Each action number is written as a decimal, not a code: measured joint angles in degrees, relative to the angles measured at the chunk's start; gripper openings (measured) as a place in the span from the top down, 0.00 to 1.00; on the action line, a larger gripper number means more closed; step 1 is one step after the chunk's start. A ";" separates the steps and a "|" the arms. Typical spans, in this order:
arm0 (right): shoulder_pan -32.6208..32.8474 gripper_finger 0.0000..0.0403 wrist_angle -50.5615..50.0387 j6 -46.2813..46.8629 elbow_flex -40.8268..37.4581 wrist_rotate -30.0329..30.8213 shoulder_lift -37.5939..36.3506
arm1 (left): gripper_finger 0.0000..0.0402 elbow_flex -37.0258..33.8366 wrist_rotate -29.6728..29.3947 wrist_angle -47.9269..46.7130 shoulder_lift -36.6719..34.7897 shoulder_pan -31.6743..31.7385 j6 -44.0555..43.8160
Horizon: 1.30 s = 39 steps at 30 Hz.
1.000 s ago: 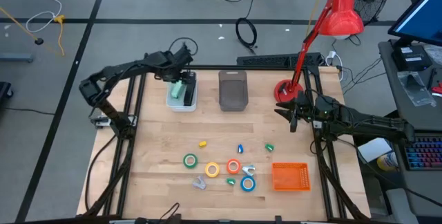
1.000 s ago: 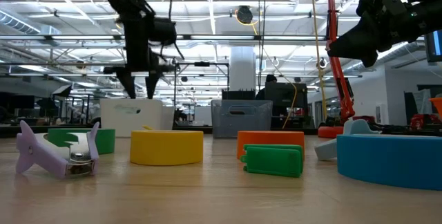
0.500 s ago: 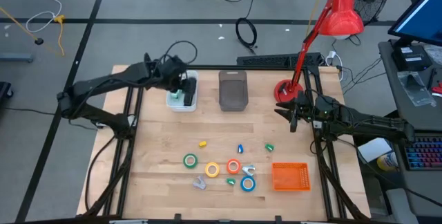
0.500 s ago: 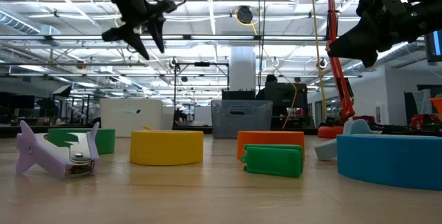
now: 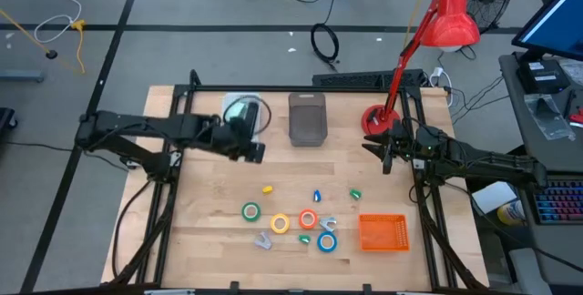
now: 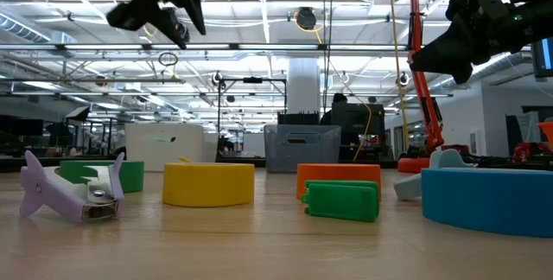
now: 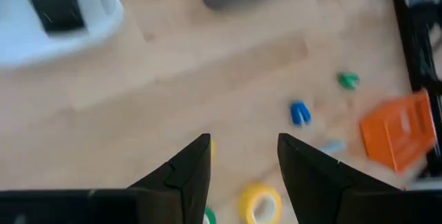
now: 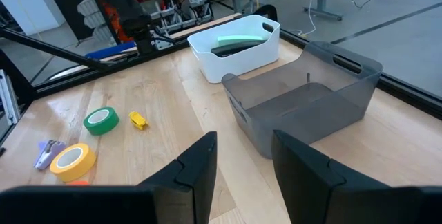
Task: Pick and place Stapler, Stapler remover, tape
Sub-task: Put the green tape into the black bin
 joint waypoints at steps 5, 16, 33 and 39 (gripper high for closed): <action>-0.01 0.68 0.01 -0.01 0.00 0.00 0.00 | 0.59 -0.02 -0.32 -0.09 0.00 -7.23 -3.13; -0.01 0.68 0.00 -0.01 0.00 0.00 0.02 | 0.59 -3.96 -6.47 -0.25 0.07 -16.73 -10.55; -0.01 0.68 -0.01 -0.01 0.00 0.00 0.02 | 0.59 -7.32 -6.54 -1.37 0.09 -19.07 -19.13; -0.01 0.68 -0.01 -0.01 0.00 0.00 0.02 | 0.59 -7.32 -7.15 -1.25 0.09 -18.57 -19.55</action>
